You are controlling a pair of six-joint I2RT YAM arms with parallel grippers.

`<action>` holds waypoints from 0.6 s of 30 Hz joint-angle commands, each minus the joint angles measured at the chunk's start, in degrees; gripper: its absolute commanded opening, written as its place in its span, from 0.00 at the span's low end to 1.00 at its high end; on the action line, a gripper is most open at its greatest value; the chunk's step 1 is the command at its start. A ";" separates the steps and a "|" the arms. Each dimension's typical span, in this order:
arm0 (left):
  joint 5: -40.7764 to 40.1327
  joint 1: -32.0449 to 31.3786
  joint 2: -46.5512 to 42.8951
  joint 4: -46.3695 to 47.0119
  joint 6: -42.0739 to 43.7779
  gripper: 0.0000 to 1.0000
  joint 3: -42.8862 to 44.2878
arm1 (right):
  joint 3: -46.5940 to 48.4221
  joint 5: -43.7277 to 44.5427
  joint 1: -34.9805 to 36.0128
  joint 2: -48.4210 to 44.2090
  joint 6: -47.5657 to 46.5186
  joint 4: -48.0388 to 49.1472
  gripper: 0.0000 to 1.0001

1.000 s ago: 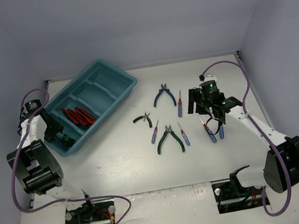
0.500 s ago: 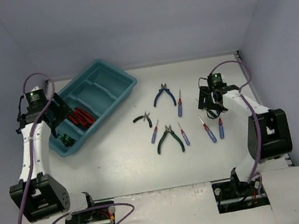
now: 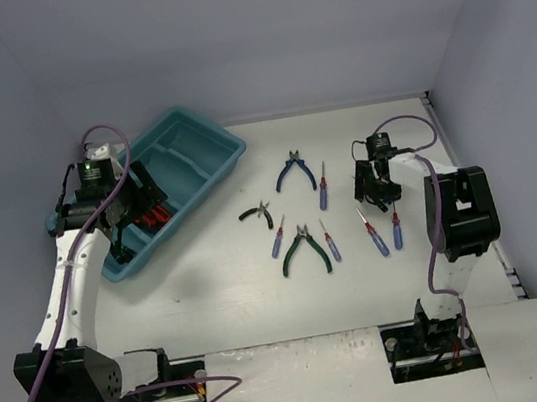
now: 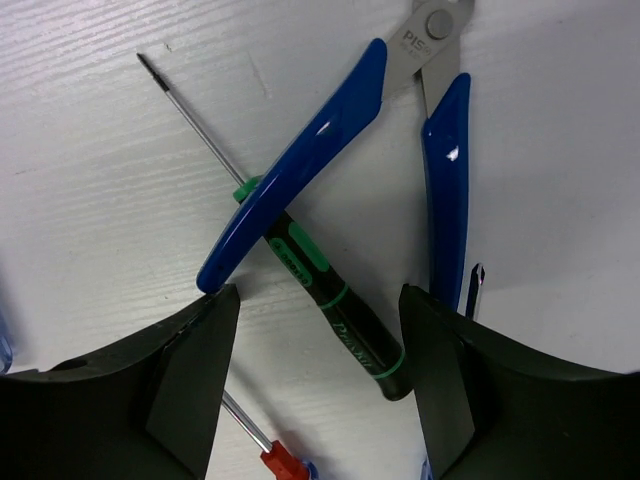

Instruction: Sort the tools into containers

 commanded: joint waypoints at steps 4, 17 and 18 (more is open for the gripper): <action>0.60 -1.20 0.05 0.88 -0.76 0.71 0.60 | -2.54 -2.86 1.85 -0.80 -0.35 0.63 0.47; -0.21 -8.14 1.76 1.03 -1.67 0.71 4.28 | -2.42 -2.78 10.52 -4.01 1.09 2.22 0.00; -0.14 -8.96 1.77 1.06 -1.71 0.70 4.57 | -1.98 -3.12 10.75 -4.59 1.09 2.44 0.00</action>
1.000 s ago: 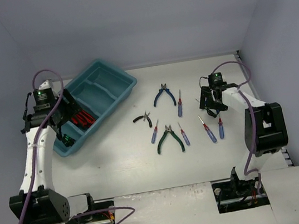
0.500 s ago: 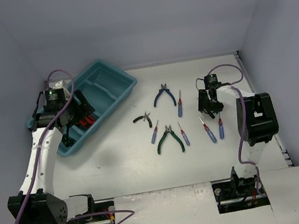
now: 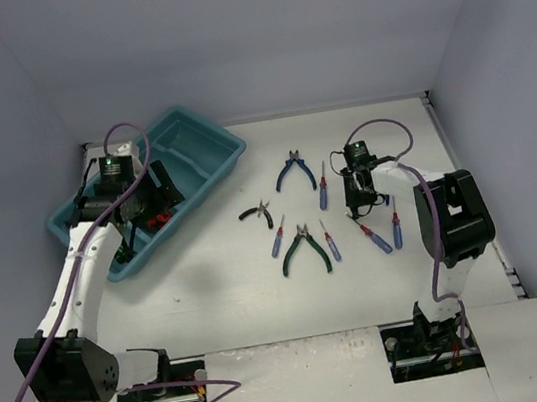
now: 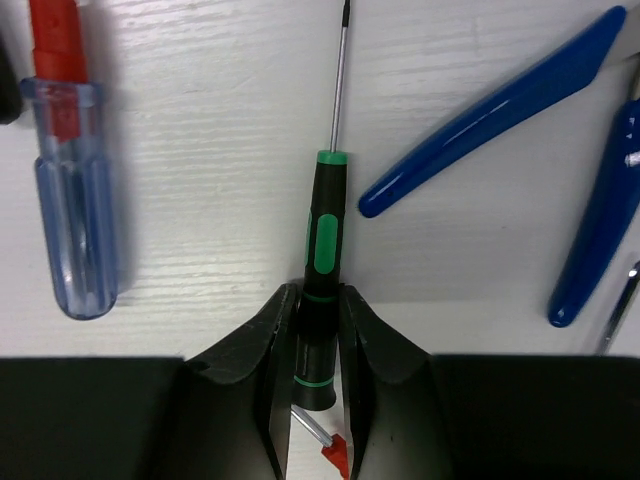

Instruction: Sort the tools into containers

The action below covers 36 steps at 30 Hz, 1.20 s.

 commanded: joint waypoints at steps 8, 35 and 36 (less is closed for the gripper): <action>3.72 -11.94 -0.20 5.15 -3.37 0.70 6.84 | 4.31 -9.28 3.97 -11.94 1.52 0.58 0.00; 4.65 -30.88 9.78 37.50 -20.28 0.58 7.93 | -0.09 -23.65 20.15 -35.77 -0.57 14.50 0.04; 4.49 -30.88 9.80 37.52 -20.28 0.57 7.89 | -0.26 -23.71 20.21 -35.77 -0.51 14.76 0.04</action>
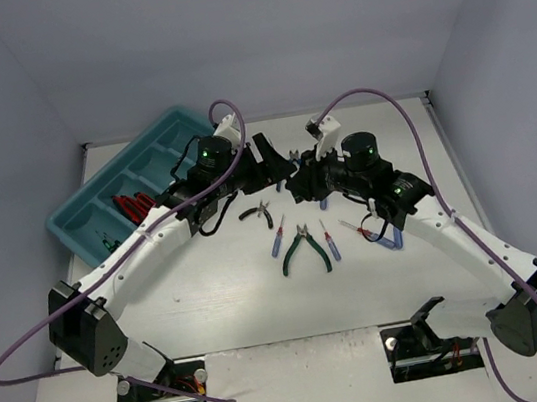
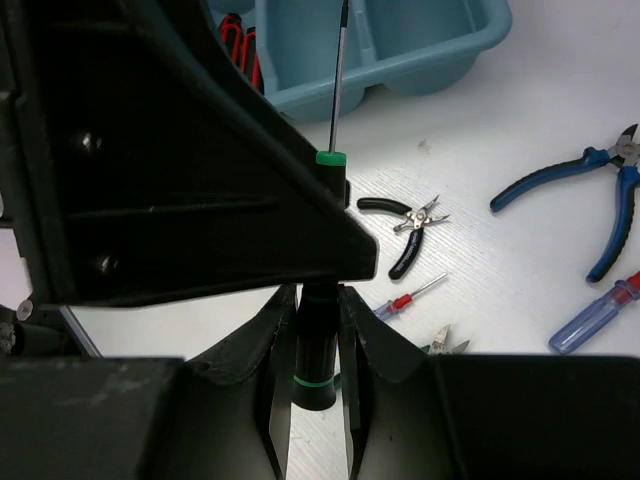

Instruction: Sort the tools into containers

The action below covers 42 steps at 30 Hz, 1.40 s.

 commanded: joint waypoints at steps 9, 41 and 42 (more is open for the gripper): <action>-1.74 -0.39 -3.71 5.56 -2.55 0.00 -0.88 | -0.53 -0.58 0.99 -0.22 1.83 7.46 0.13; -4.21 64.21 9.75 -35.13 28.98 0.13 4.73 | -12.09 13.92 -6.73 -2.12 0.58 -3.31 0.74; -4.59 64.26 10.52 -35.87 29.25 0.21 5.66 | -12.32 13.94 -7.22 -2.24 0.74 -3.42 0.74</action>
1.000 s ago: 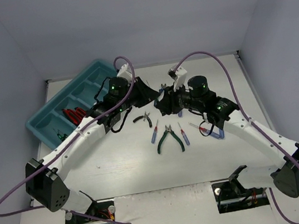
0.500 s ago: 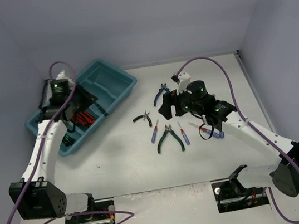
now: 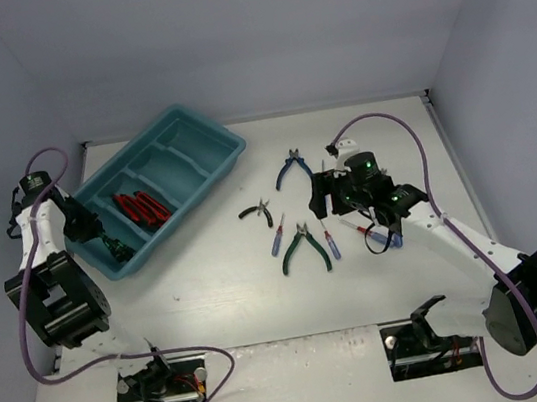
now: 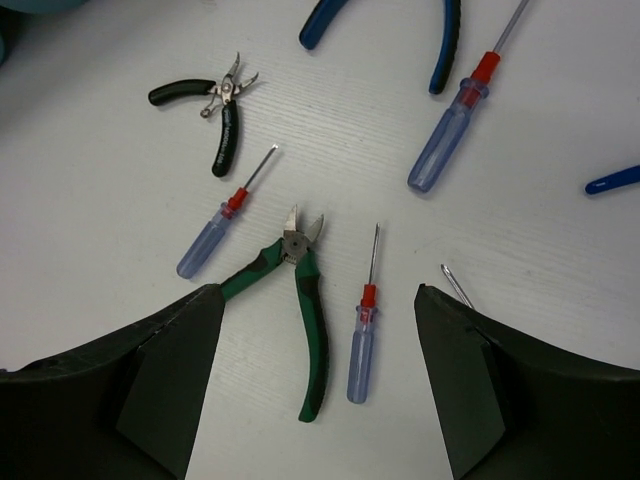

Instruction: Sort the tools into containers

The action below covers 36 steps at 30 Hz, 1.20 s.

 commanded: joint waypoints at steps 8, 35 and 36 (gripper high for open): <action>-2.47 -0.33 -2.11 -4.43 4.03 0.66 6.26 | -0.87 1.58 -3.69 -2.53 0.65 0.27 0.74; 2.21 -52.31 16.92 -4.39 24.93 0.52 20.79 | -1.57 -0.32 -4.91 -4.16 2.56 -0.83 0.73; 1.84 -52.35 18.06 -4.42 25.95 0.51 21.71 | -1.67 -0.45 -4.91 -4.25 2.51 -0.92 0.73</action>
